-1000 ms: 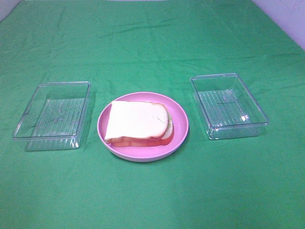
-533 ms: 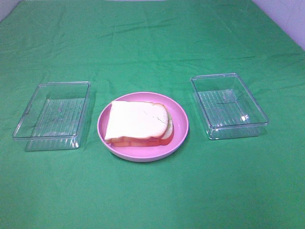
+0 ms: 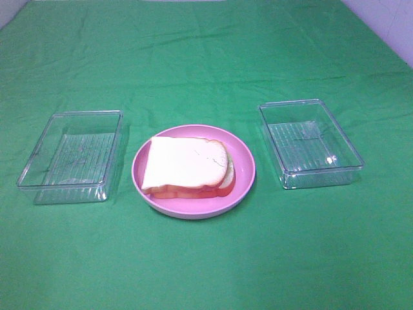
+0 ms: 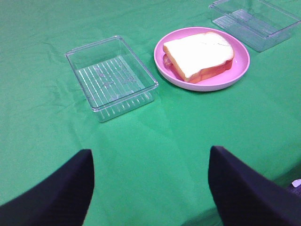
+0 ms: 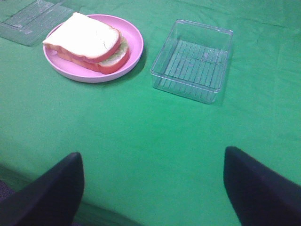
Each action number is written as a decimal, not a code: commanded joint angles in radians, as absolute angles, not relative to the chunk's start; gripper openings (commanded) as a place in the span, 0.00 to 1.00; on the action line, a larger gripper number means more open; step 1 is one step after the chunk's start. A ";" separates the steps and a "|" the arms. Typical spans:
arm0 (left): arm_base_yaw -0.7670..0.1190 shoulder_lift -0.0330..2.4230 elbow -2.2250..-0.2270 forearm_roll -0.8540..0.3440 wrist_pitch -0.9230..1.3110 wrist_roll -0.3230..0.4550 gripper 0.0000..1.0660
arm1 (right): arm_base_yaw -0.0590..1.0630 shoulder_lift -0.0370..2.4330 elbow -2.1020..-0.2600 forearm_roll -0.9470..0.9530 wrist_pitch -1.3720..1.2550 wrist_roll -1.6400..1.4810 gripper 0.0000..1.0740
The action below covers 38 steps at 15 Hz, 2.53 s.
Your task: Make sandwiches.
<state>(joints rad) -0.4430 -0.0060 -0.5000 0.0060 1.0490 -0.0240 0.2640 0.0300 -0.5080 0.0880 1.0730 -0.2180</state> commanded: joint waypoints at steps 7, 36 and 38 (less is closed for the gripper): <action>-0.280 -0.023 -0.498 0.000 1.032 -0.025 0.62 | 0.263 0.021 -0.504 0.097 1.063 -0.208 0.70; 0.029 -0.021 -0.498 -0.069 1.032 0.023 0.62 | -0.016 -0.026 -0.504 0.104 1.062 -0.208 0.70; 0.029 -0.021 -0.498 -0.079 1.032 0.023 0.62 | -0.016 -0.026 -0.504 0.104 1.062 -0.208 0.70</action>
